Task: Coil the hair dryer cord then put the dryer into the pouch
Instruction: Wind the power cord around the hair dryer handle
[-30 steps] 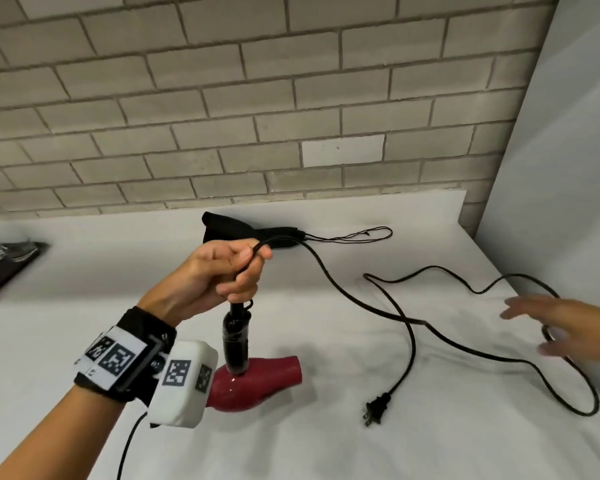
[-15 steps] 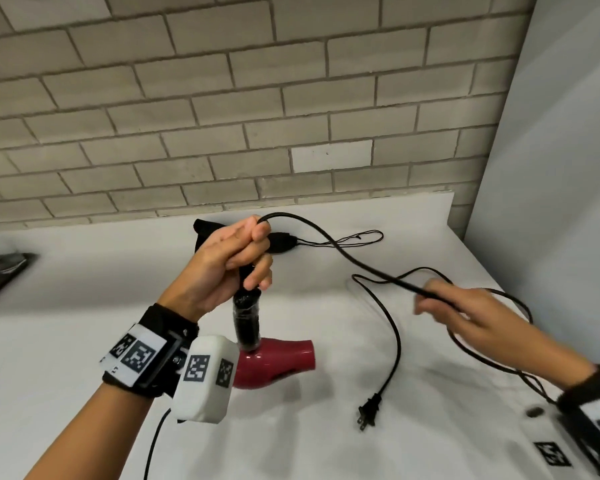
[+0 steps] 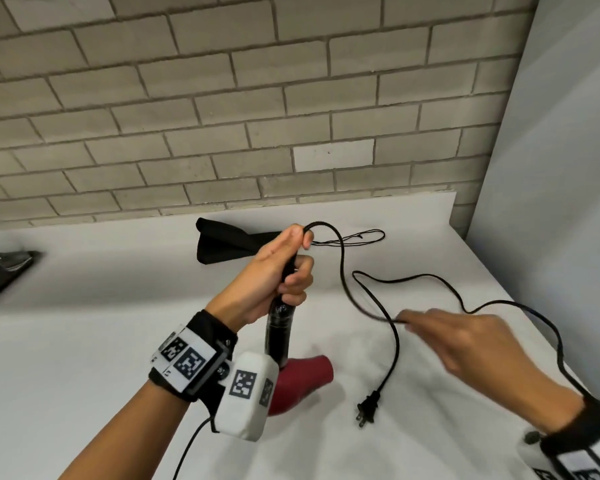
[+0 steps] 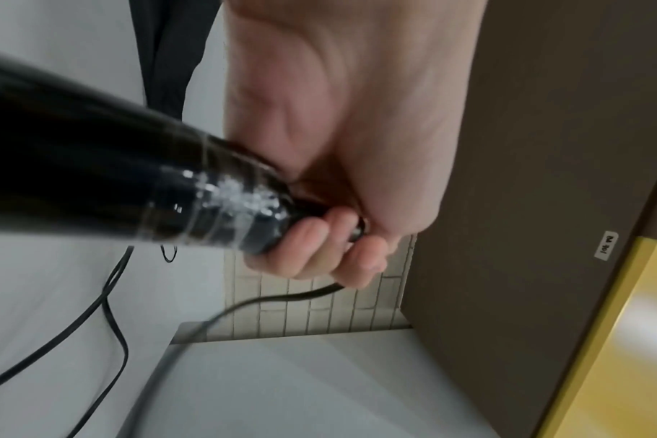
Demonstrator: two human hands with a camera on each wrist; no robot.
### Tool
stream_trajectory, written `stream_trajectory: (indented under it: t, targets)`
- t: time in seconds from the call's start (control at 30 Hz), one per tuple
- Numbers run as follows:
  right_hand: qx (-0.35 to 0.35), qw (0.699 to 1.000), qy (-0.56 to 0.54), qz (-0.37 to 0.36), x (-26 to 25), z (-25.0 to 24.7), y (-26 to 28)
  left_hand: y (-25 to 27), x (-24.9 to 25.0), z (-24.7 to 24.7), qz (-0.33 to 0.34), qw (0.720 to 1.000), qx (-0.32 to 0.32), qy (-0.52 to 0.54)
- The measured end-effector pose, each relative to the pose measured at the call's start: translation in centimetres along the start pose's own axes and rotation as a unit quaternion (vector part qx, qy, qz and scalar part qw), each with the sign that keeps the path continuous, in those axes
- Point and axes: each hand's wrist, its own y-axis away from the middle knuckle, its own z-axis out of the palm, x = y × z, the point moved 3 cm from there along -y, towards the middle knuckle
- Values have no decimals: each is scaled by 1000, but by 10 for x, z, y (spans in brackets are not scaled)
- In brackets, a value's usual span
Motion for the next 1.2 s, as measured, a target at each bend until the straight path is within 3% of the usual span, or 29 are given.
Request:
stream_trajectory:
  t: [0.13,0.3,0.57,0.77,1.07,1.2]
  targets:
    - [-72,984,70,-144,-48,22,-7,-5,-8,14,-39,999,25,-14]
    - [-51,978,51,-197,-71,9,-33,-5,-12,26,-68,997,16,-33]
    - [62,979,-87,-172,-68,-39,-73,7,-17,31,-55,992,-57,-100]
    - [96,979,-161,-82,-40,-33,-84,10,-17,32,-55,996,-71,-18]
    - [88,984,-156,-6,-14,-32,-79,16,-12,38,-86,982,-171,-4]
    - [0,985,-146,-92,3,-42,-72,25,-10,33,-82,975,-200,-42]
